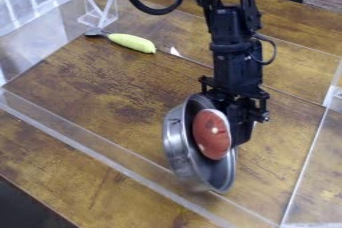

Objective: Remove the mushroom from the silver pot and put it on the table

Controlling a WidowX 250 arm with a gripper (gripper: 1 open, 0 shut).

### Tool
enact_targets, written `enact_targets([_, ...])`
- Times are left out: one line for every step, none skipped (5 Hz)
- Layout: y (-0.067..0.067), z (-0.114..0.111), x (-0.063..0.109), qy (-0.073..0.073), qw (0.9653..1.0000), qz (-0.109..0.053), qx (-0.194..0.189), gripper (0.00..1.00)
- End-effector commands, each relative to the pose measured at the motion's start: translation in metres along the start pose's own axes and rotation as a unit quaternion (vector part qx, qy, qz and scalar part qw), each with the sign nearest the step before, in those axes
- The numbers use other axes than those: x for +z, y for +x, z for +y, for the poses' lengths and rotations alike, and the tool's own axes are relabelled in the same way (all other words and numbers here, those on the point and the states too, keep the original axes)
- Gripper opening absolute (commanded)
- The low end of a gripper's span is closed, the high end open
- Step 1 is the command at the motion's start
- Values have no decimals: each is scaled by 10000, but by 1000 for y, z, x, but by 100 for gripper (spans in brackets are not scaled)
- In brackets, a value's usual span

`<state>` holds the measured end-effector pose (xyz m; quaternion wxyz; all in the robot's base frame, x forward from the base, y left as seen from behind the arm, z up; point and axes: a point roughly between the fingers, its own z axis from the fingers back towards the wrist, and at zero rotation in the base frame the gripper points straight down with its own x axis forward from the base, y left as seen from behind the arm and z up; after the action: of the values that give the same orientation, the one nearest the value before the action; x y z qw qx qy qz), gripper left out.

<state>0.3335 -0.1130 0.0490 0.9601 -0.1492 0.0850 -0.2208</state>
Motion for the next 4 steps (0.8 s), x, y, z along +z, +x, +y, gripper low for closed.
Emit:
enact_targets([3, -4, 23, 117, 9995, -283, 86, 0])
enact_targets([0, -2, 26, 114, 9989, -300, 329, 0])
enact_targets([-3, 1, 29, 111, 9979, -314, 564, 0])
enact_targets([-11, 6, 38, 123, 9968, -300, 726, 0])
